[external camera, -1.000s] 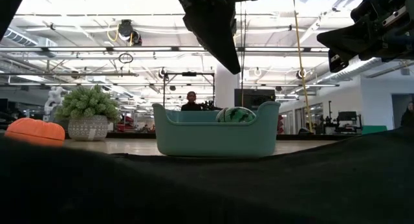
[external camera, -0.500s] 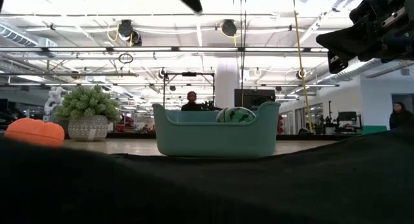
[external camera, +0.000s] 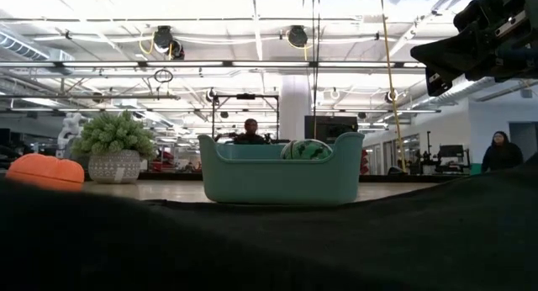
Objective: Pick and placing Produce into tupperware
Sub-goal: Put the apple into the bin
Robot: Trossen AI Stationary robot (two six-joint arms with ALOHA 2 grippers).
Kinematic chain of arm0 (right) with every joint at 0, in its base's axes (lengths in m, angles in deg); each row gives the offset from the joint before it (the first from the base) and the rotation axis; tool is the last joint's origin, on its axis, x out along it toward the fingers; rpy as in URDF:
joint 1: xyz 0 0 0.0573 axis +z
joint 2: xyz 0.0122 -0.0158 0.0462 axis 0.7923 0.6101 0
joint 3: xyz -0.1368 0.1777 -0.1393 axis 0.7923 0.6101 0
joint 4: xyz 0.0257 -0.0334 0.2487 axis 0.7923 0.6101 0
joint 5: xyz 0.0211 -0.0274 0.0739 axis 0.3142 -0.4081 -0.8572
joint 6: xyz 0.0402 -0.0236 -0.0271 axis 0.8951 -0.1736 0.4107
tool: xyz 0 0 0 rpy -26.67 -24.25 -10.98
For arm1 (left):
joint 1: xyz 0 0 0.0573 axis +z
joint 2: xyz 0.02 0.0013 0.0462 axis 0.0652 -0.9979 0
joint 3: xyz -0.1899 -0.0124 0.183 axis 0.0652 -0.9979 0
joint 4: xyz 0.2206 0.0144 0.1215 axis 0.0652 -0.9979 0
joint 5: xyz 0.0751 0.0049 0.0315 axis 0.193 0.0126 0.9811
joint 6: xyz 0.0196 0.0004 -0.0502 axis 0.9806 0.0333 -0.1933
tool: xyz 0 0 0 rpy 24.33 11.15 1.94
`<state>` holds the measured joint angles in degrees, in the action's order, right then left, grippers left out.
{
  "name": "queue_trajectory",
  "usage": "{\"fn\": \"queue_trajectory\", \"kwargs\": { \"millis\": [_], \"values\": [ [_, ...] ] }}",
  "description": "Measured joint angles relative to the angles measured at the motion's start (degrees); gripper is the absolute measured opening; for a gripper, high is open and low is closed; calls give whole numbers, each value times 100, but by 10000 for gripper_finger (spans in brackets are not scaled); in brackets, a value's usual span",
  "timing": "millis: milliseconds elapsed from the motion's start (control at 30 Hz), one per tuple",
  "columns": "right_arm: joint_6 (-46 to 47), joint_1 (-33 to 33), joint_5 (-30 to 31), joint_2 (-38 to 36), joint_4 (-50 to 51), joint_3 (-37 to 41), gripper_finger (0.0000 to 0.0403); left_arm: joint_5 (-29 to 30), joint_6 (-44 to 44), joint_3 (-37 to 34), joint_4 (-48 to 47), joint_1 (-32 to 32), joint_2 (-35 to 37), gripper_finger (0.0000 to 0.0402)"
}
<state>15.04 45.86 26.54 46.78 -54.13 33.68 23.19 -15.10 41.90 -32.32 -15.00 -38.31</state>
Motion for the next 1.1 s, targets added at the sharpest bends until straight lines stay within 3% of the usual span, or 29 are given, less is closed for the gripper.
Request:
{"fn": "queue_trajectory", "kwargs": {
  "millis": [200,433,700,867,1100],
  "values": [
    [0,2,0,-2,27,0,0,-241,802,0,52,12,500,0],
    [0,2,0,4,38,0,0,-2997,1736,-374,942,369,1111,0],
    [17,1,0,24,40,0,0,-4713,2343,-1605,2116,951,1704,0],
    [147,2,2,26,40,0,0,-4627,1865,-2631,2993,1391,2254,0],
    [153,2,0,26,83,0,0,-3255,903,-4127,4029,1551,3205,0]
  ]
}}
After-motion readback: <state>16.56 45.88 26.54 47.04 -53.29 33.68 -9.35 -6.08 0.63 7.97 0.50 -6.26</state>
